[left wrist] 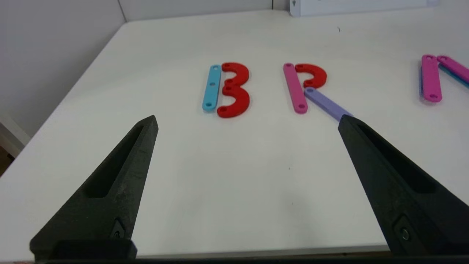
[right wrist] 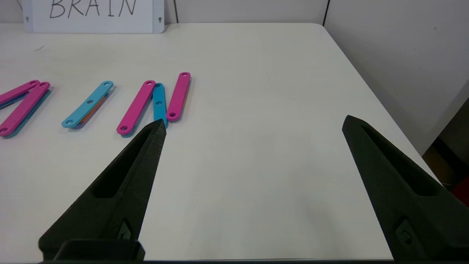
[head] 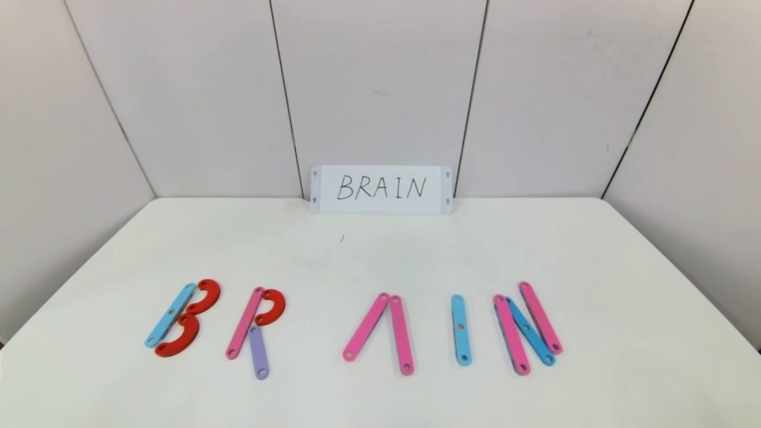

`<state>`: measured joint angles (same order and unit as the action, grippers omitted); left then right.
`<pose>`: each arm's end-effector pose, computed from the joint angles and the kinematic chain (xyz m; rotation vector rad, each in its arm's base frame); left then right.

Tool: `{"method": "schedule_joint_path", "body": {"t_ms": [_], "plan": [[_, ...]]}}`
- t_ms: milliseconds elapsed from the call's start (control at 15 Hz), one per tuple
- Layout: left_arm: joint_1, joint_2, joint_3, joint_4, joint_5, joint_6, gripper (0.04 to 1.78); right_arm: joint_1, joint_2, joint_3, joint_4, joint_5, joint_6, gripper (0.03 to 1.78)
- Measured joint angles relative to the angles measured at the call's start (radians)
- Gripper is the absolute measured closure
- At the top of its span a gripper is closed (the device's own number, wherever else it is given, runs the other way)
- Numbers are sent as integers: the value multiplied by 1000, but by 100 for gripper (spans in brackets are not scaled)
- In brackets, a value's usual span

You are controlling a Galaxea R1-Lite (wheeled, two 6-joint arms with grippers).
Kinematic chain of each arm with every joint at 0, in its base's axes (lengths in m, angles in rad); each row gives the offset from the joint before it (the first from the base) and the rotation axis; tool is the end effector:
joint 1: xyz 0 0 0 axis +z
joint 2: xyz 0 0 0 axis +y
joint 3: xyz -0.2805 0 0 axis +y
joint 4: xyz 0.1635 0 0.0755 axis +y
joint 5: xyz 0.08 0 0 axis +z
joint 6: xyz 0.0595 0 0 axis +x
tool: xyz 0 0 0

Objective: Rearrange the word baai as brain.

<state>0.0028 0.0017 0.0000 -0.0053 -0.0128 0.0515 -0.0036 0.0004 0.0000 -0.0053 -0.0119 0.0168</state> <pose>0.0226 -0.0007 0.0762 0.0515 -0.0039 -0.0099 0.0225 -0.0008 0.0762 0.0168 -0.0050 -0.0155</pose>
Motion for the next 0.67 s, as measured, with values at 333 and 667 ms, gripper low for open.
{"method": "schedule_joint_path", "body": {"t_ms": [333, 667], "plan": [[0, 0, 0, 5, 0, -14, 9, 0, 0, 0, 0, 0, 0, 12], [0, -1, 0, 4, 12, -59, 9, 0, 0, 0, 0, 0, 0, 12]]}}
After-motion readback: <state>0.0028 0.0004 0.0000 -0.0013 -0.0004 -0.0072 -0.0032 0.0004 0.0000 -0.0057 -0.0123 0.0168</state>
